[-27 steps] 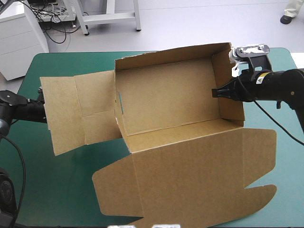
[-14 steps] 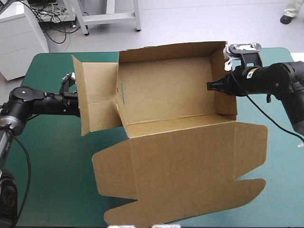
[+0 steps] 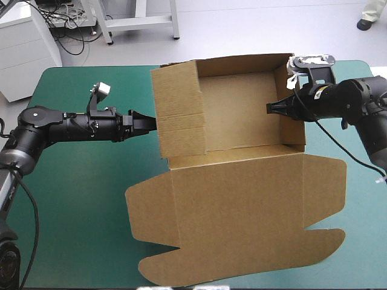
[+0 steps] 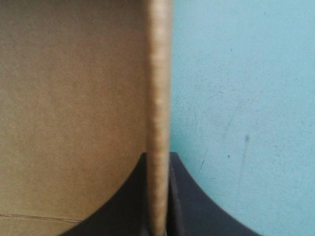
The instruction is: Fold the box
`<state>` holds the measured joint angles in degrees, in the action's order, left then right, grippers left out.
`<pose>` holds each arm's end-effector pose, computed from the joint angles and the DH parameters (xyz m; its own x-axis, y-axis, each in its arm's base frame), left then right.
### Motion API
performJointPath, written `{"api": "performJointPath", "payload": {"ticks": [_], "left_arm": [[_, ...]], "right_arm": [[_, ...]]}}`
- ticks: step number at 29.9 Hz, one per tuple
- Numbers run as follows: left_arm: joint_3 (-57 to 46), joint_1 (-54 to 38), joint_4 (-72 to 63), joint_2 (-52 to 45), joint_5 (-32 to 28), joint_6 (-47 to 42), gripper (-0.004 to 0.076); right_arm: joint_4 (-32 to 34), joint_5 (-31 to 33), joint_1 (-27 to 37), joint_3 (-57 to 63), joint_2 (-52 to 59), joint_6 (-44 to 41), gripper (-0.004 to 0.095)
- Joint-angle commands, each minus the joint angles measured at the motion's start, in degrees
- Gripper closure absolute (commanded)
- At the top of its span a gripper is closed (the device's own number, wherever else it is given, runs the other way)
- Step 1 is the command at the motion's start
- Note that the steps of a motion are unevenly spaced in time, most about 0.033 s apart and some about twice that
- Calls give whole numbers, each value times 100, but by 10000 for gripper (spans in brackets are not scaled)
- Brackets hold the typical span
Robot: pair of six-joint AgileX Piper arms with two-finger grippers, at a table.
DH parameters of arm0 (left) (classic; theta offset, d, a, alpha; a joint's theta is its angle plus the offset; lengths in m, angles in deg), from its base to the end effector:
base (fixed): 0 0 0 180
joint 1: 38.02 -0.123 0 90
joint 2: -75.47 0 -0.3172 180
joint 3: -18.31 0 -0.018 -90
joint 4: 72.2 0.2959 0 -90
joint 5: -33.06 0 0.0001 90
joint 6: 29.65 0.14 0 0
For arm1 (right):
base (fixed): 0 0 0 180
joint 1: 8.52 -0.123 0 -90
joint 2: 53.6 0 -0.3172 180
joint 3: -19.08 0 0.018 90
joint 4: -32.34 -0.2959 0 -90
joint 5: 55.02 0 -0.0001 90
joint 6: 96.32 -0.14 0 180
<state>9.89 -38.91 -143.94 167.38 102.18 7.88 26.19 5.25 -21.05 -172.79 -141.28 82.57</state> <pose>0.3484 -0.1189 0.3554 -0.8473 -0.0907 -0.5234 0.4300 0.4614 -0.7760 0.3549 0.0922 0.4297 -0.7199 -0.0858 -0.6887 -0.2274 0.9667 0.1172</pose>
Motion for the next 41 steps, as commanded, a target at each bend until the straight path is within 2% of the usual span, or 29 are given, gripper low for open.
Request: {"api": "performJointPath", "payload": {"ticks": [1, 7, 19, 25, 29, 34, 41], "left_arm": [[362, 251, -710, -237, 564, 6, 185], [825, 393, -930, -314, 564, -165, 185], [991, 393, -441, -527, 530, -434, 189], [991, 393, -382, -517, 416, -327, 241], [1069, 416, -140, -517, 403, -521, 300], [1553, 663, 1052, -538, 180, -1286, 309], [2068, 1681, 3137, -541, -515, -2765, 309]], "right_arm": [[-76, -357, 31, -192, 184, -52, 931], [196, -308, 31, -192, 184, -214, 931], [187, -209, 31, -192, 184, -244, 931], [15, -351, -114, -181, 184, -306, 927], [344, -593, -374, -181, 184, -696, 927], [461, -657, -499, -181, 184, -783, 927], [461, -670, -551, -181, 184, -844, 924]]}}
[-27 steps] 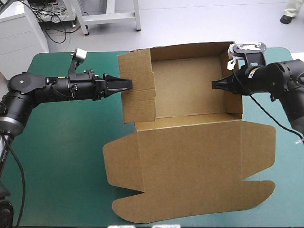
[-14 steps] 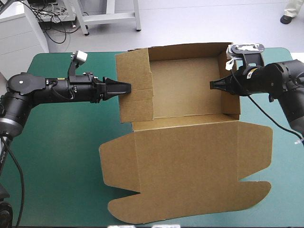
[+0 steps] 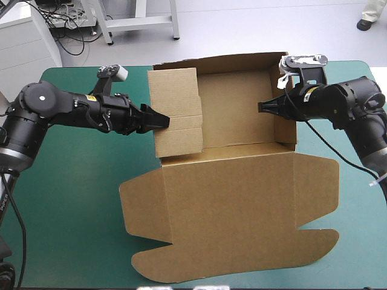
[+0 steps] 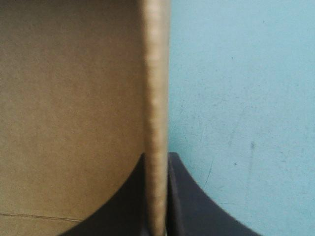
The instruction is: Fold the box
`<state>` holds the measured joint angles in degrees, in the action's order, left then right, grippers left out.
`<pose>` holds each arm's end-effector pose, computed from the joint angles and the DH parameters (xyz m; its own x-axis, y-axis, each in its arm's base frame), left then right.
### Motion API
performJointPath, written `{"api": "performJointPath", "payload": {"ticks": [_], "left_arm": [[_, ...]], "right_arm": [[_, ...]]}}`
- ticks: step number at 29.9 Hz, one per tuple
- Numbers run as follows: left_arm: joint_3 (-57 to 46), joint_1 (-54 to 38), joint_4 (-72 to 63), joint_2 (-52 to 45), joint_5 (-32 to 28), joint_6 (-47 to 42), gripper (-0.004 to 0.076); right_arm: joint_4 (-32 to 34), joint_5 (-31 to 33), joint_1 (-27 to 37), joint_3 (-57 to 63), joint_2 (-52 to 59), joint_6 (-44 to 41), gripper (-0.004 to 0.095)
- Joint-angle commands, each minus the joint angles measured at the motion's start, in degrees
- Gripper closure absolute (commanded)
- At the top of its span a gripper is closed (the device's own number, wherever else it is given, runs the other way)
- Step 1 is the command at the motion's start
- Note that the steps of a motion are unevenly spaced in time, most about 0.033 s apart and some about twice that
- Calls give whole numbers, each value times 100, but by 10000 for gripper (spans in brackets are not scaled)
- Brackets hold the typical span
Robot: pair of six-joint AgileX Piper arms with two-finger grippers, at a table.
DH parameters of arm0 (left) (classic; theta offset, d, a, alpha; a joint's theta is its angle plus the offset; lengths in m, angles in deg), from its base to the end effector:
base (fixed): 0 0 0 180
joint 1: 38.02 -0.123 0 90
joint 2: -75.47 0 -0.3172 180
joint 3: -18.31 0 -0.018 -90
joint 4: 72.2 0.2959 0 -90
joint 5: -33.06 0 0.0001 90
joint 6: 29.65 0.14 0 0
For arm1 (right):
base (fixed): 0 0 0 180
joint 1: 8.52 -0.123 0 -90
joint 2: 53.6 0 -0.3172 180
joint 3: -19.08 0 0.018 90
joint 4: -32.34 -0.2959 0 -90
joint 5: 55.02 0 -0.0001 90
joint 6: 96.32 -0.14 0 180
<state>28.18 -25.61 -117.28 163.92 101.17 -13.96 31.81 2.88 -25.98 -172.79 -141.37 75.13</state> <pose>0.3193 -0.1645 0.4367 -0.7827 0.1075 -0.6130 0.5197 0.6548 -0.5487 0.3538 0.1124 0.4325 -0.6993 -0.0590 -0.7124 -0.2004 0.9728 0.1162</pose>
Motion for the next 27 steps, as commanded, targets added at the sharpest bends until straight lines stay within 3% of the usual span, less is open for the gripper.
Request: {"api": "performJointPath", "payload": {"ticks": [1, 12, 27], "left_arm": [[240, 500, 747, -195, -556, -800, 309], [240, 1424, 3009, -167, -1701, -2767, 309], [240, 1476, 3612, 115, -1892, -3106, 309]], "right_arm": [[-101, -433, -84, -181, 193, -100, 924], [618, -500, -682, -191, 193, -561, 923], [813, -513, -909, -191, 193, -810, 918]]}}
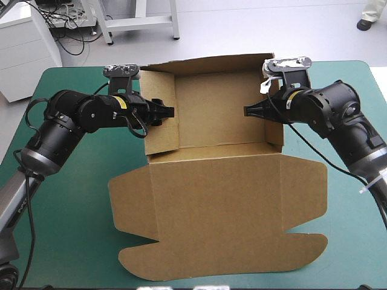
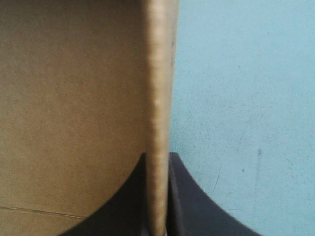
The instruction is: Fold the box
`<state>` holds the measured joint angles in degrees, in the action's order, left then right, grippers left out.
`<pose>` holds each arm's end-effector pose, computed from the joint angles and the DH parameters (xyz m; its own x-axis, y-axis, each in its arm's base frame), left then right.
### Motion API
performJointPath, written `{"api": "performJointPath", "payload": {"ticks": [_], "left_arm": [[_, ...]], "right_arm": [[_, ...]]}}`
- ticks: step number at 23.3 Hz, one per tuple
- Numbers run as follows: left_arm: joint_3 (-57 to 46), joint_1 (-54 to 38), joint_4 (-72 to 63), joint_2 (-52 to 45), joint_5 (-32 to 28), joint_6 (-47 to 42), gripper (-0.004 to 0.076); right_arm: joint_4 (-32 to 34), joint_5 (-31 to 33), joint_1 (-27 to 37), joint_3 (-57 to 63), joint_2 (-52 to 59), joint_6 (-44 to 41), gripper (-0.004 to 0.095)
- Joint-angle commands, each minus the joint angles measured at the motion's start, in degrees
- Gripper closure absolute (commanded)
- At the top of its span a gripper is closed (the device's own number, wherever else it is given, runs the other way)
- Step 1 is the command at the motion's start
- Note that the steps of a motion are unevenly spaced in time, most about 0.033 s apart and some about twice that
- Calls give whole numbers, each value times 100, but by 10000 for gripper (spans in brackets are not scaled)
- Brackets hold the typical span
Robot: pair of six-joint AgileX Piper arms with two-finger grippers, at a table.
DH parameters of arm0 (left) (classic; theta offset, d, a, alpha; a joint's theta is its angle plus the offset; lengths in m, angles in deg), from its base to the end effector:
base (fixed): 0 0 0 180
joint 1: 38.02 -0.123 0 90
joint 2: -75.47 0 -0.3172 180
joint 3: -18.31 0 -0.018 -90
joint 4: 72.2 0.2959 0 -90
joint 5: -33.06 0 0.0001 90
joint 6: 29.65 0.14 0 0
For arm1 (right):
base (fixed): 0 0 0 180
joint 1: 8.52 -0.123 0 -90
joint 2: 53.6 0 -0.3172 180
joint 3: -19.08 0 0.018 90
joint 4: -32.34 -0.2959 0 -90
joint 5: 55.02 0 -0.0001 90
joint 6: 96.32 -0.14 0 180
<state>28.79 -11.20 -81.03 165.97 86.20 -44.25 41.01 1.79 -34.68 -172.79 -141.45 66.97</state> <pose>0.3429 -0.1926 0.4147 -0.7504 0.0004 -0.6610 0.2898 0.8990 -0.3284 0.3427 0.1487 0.4352 -0.6663 -0.0987 -0.7391 -0.2208 0.9729 0.0692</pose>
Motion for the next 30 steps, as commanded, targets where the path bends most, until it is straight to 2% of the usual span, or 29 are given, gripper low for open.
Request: {"api": "performJointPath", "payload": {"ticks": [1, 3, 4, 6, 8, 9, 14, 18, 20, 22, 24, 30], "left_arm": [[179, 35, -12, -91, -407, -88, 309], [179, 35, 18, -91, -473, -136, 322], [179, 35, 74, -101, -501, -249, 353], [179, 35, 75, -101, -545, -296, 484], [179, 35, 83, -101, -545, -296, 717], [179, 35, 83, -101, -533, -268, 747], [179, 35, 180, -101, -520, -245, 756], [376, 142, 744, 9, -263, -221, 756], [675, 283, 1265, 299, 146, -221, 756], [1230, 315, 1385, 787, 781, -221, 756], [1590, 315, 1375, 1065, 1099, -221, 756], [1835, 315, 1491, 1191, 1117, -186, 756]], "right_arm": [[-107, -403, -38, -191, 200, 5, 918], [-107, -403, -38, -191, 200, 5, 918], [-82, -403, -38, -191, 200, -8, 918], [-82, -403, -38, -191, 200, -8, 918], [-57, -403, -38, -191, 200, -69, 918], [-28, -403, -38, -191, 200, -112, 918], [26, -341, -38, -191, 200, -203, 917], [47, -156, -26, -191, 96, -244, 918], [36, -30, -26, -286, -89, -243, 918], [23, 612, -26, -715, -508, -188, 918], [23, 909, -26, -1021, -810, -177, 922], [23, 991, -26, -1123, -932, -177, 926]]}}
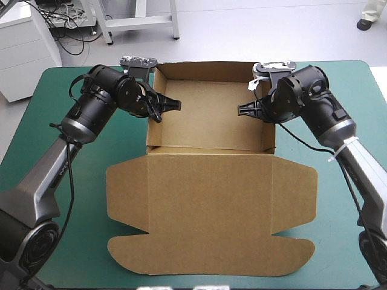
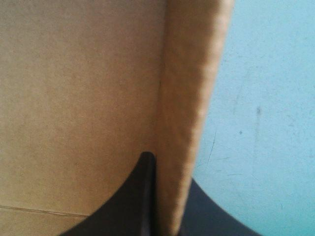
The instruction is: Fold the box
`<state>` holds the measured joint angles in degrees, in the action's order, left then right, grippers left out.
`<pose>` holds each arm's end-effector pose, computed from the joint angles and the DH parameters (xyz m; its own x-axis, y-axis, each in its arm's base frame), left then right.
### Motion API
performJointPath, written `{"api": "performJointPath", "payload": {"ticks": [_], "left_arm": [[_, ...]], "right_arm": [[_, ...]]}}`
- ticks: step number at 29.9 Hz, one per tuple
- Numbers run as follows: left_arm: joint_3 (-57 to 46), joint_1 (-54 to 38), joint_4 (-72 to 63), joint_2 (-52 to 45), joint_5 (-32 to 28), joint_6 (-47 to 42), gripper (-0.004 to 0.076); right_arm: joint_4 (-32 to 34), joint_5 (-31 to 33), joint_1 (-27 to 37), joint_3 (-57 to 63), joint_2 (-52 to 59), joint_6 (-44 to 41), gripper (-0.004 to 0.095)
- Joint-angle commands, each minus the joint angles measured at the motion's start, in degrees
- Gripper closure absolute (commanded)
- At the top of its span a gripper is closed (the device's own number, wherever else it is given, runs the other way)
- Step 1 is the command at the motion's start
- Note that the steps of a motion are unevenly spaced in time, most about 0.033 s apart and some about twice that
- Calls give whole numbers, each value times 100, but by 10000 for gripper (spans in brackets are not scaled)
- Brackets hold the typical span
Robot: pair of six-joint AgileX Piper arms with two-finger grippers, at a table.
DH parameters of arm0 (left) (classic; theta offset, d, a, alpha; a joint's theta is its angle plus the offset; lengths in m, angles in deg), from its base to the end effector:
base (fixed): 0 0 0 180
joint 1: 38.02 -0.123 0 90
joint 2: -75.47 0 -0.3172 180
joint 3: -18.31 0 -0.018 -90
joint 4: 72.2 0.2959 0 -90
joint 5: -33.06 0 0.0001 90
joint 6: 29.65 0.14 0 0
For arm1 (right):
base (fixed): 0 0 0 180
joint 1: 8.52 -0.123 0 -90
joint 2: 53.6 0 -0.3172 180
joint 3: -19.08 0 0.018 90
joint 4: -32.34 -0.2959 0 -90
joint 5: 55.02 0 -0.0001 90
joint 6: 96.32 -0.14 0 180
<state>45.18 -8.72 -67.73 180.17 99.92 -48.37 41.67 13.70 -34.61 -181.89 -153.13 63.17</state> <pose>0.3945 -0.2099 0.3959 -0.8120 0.1220 -0.5708 0.2249 0.9678 -0.1130 0.3813 0.1632 0.3960 -0.8262 -0.0810 -0.5575 -0.1234 0.9916 0.0389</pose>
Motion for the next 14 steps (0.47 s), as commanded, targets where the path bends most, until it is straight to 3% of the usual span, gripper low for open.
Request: {"api": "performJointPath", "payload": {"ticks": [1, 10, 12, 14], "left_arm": [[196, 67, 154, -217, -270, 225, 756], [196, 67, 233, -191, -314, 241, 745], [196, 67, 247, -191, -303, 332, 696], [196, 67, 247, -191, -231, 415, 589]], "right_arm": [[-44, -189, -34, -213, 236, 204, 926], [-44, -51, -34, -213, 236, 204, 926], [-56, -37, -34, -213, 236, 204, 926], [-57, -14, -34, -213, 236, 204, 926]]}}
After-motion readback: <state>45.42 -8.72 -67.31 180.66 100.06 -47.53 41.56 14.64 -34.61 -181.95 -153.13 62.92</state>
